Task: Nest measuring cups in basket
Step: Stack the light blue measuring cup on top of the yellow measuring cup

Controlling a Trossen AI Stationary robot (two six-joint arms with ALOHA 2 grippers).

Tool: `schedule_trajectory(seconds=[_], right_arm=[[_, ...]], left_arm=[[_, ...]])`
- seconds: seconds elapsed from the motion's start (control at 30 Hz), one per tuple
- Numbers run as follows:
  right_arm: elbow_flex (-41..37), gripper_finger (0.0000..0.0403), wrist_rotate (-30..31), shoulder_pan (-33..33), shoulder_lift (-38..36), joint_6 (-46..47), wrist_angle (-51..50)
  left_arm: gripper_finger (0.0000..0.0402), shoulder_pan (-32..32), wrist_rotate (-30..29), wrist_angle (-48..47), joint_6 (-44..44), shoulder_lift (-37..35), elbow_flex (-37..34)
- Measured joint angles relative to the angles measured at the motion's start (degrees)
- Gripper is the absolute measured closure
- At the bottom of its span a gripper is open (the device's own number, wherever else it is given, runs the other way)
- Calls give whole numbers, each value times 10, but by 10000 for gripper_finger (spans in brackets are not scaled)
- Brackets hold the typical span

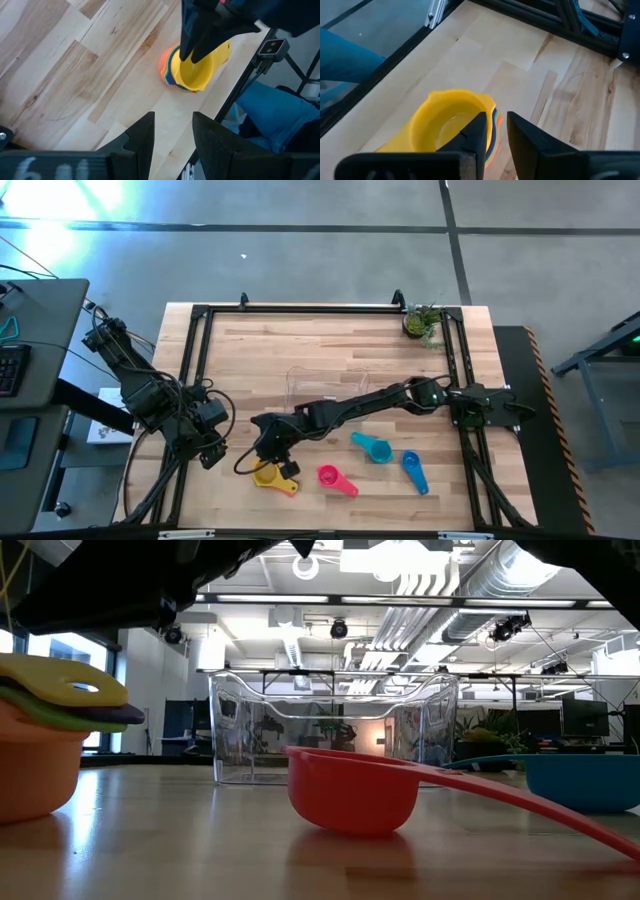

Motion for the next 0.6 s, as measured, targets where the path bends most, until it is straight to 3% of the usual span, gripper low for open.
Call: schedule_trajectory(seconds=[0.23,0.6], right_arm=[[71,334,-4,1,-1,9,-102],[17,334,16,19,0,43,-57]], left_arm=[[280,-4,-14,1,-1,4,0],[280,-8,-19,0,28,3,0]])
